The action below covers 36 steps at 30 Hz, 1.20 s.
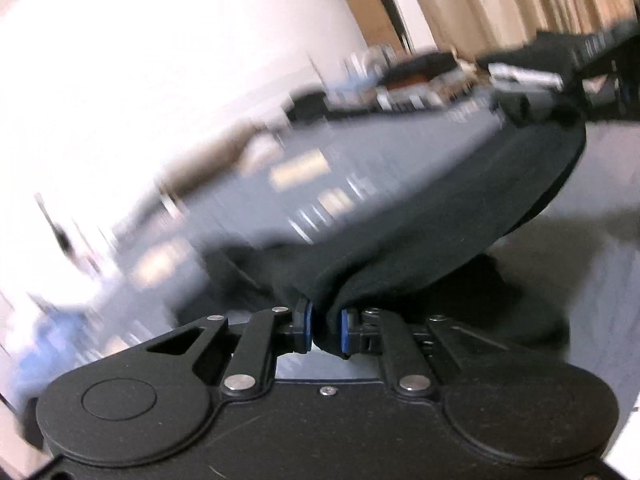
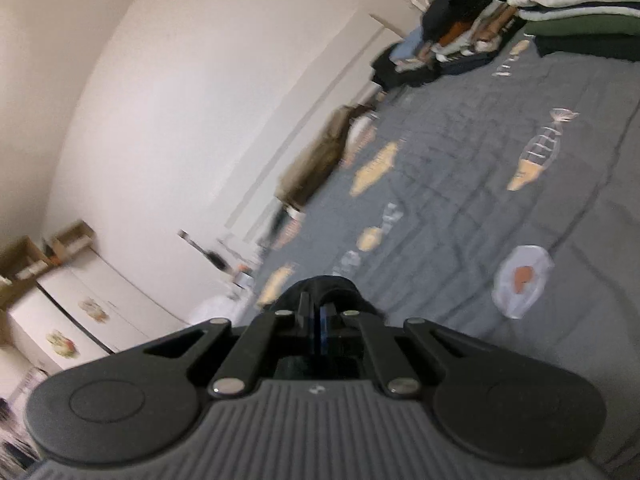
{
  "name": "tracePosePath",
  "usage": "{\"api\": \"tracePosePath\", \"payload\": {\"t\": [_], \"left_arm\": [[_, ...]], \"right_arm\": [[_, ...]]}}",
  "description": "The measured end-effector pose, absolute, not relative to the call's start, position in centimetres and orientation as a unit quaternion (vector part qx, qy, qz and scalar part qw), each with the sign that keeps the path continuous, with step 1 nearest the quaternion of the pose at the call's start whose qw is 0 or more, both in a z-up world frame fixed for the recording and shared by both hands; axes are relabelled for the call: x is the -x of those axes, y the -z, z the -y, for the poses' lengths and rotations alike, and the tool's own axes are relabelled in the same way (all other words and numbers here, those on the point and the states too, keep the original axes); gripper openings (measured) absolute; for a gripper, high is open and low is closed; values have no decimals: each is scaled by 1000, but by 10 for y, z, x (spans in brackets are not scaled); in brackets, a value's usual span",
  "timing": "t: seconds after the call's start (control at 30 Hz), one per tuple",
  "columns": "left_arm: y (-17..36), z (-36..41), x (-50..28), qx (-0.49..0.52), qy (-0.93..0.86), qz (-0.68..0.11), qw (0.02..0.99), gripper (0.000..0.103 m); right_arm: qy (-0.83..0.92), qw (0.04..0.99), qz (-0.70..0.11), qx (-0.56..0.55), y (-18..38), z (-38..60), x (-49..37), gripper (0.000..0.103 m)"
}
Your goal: Fold clothes
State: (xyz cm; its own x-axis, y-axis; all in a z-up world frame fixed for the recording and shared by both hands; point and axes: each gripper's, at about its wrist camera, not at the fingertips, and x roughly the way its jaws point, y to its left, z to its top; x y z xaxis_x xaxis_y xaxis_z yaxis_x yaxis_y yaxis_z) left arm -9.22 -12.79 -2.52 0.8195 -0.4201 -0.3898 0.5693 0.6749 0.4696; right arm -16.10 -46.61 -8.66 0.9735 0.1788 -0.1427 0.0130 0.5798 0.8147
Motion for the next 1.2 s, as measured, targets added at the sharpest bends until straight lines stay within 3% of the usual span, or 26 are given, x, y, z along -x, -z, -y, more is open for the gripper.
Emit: {"api": "tracePosePath", "payload": {"t": [0.1,0.33,0.43,0.53,0.57,0.63,0.7,0.8,1.17,1.2], "left_arm": [[-35,114,105,-334,265,-79,901,10],[-84,120,150,-403,303,-73,861,11],[-36,130,154,-358,363,-172,843,17],[22,133,154,-301,394,-262,828,35],[38,129,155,-283,384,-281,833,40],[68,121,156,-243,363,-317,842,42],[82,103,156,-182,333,-340,861,56],[86,71,151,-110,289,-358,881,65],[130,31,109,36,228,-457,859,64],[135,34,109,39,229,-459,858,57]], "right_arm": [[-93,876,-72,-469,71,455,166,2],[-90,879,-74,-462,63,446,176,2],[-47,879,-101,-463,72,466,181,2],[-4,878,-124,-463,84,487,186,2],[0,875,-131,-465,87,492,187,2],[10,878,-143,-458,90,494,188,2],[13,883,-150,-445,91,492,189,2],[13,886,-154,-436,91,490,190,2],[14,885,-161,-437,93,491,190,3],[15,885,-160,-438,93,490,189,3]]}}
